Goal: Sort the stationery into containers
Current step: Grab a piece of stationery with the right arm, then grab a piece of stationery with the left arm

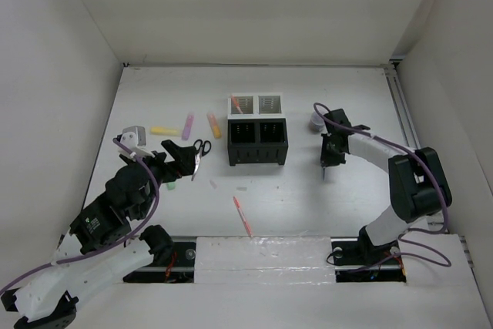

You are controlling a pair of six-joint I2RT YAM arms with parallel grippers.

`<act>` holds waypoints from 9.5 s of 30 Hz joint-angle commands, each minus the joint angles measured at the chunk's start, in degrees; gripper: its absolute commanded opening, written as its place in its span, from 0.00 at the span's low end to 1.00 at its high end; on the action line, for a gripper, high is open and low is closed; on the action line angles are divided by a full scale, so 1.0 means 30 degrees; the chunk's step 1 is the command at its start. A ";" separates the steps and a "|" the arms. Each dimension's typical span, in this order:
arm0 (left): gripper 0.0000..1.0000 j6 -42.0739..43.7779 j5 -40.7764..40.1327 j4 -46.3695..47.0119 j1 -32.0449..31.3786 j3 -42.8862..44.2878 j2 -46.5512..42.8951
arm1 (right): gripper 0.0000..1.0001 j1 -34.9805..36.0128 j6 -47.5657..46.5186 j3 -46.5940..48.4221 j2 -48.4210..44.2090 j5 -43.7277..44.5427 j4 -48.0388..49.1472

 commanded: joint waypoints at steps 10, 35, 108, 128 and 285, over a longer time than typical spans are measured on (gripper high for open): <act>1.00 -0.0775 0.0230 -0.0356 -0.0074 0.1294 0.2241 | 0.00 0.1377 0.2020 -0.0504 -0.7366 0.1398 0.0371; 0.94 -2.1226 0.3367 -0.0245 -0.1246 0.0217 1.3144 | 0.00 0.4397 0.1466 -0.0299 -1.3787 0.0881 0.2010; 0.62 -2.6765 0.4947 -0.2967 -0.1246 0.3614 2.3835 | 0.00 0.4749 0.0939 -0.2321 -1.7332 -0.3517 0.3768; 0.49 -2.6941 0.5300 -0.2439 -0.1246 0.3087 2.4189 | 0.00 0.4749 0.0939 -0.2321 -1.7683 -0.3517 0.3592; 0.00 -1.1251 -0.3105 0.1599 -0.5259 0.2677 0.9958 | 0.00 0.4749 0.2016 -0.3050 -1.5603 -1.1303 0.7571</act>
